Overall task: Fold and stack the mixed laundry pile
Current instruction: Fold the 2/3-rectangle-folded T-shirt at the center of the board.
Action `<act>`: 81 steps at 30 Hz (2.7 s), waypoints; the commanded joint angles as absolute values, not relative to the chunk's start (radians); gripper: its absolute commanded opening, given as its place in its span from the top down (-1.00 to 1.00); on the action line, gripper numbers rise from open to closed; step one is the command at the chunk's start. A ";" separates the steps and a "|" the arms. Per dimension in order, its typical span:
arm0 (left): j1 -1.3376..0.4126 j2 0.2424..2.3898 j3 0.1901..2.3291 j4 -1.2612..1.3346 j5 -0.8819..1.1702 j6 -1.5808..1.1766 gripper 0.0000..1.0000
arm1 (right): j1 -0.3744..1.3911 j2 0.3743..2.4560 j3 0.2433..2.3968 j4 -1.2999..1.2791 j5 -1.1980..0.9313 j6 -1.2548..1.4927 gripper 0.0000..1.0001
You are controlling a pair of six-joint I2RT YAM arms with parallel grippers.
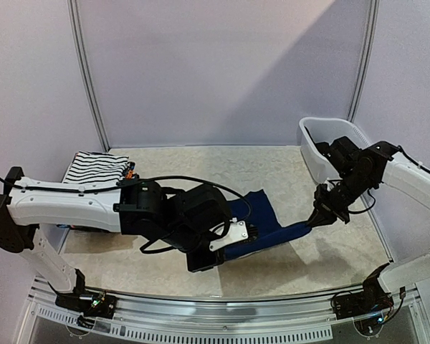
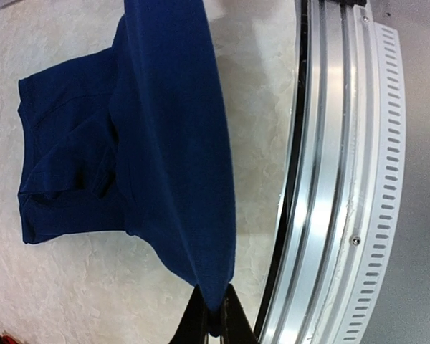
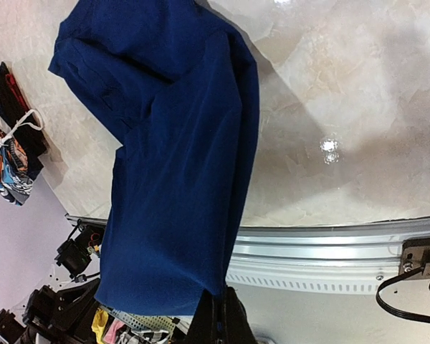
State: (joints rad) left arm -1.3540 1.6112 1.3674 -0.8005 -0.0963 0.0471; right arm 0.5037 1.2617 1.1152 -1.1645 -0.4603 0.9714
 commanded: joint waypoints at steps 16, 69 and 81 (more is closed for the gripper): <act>-1.150 1.631 1.488 -0.873 -0.035 0.050 1.00 | 0.491 1.653 1.634 -1.370 -0.246 0.776 1.00; -0.810 1.994 1.654 -0.835 0.076 -0.096 1.00 | 0.380 2.327 2.236 -1.196 -0.443 0.572 1.00; -0.769 2.045 1.649 -0.824 0.072 -0.123 1.00 | 0.380 2.398 2.259 -1.114 -0.490 0.576 1.00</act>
State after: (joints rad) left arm -0.7937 2.0109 1.6577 -0.8318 0.0677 -0.1020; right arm 0.3912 2.3554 2.2333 -1.1687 -0.4694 0.5816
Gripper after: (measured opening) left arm 0.022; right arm 0.010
